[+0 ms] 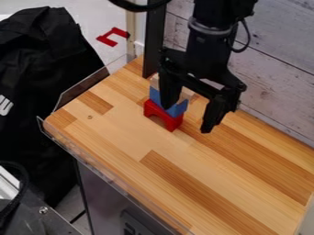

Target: Put the green triangle from top of tower in to the right side of the table

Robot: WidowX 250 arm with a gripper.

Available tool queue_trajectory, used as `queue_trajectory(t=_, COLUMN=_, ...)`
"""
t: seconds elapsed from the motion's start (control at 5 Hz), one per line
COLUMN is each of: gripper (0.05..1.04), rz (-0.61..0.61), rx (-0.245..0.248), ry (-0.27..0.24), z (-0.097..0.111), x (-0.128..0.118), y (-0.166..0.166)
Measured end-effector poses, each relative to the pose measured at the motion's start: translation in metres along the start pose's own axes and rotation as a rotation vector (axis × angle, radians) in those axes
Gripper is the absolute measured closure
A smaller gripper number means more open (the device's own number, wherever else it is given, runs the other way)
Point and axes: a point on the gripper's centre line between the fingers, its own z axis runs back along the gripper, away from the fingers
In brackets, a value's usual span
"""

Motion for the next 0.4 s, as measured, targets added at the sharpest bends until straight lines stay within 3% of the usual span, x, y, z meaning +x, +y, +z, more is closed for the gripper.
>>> queue_trajectory(t=0.2, gripper=0.084, rz=0.001, rx=0.004, ry=0.027, z=-0.007, x=-0.002, y=0.000)
queue_trajectory(t=0.4, gripper=0.084, rz=0.007, rx=-0.051, ry=-0.019, z=0.010, x=0.012, y=0.003)
